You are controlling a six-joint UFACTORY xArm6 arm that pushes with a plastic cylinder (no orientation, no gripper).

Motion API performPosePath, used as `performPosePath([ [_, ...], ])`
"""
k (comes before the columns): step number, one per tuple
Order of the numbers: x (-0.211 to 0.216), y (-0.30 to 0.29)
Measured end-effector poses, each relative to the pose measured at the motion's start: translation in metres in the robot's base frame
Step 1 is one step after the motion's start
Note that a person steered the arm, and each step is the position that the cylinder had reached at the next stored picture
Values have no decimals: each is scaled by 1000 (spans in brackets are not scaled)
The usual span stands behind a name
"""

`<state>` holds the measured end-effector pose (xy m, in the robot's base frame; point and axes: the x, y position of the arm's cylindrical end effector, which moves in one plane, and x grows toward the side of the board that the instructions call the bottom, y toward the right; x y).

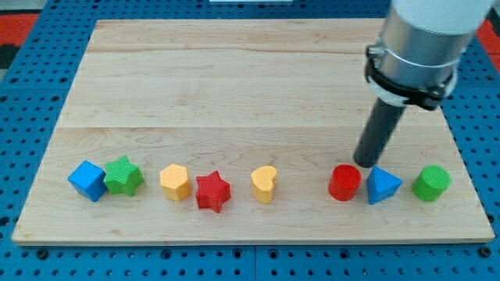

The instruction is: Move the red circle down

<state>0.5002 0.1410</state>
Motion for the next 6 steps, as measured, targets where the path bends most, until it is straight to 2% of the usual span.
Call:
performPosePath([
  [1,-9,-41],
  [3,7,-40],
  [5,43,-36],
  [6,54,-53],
])
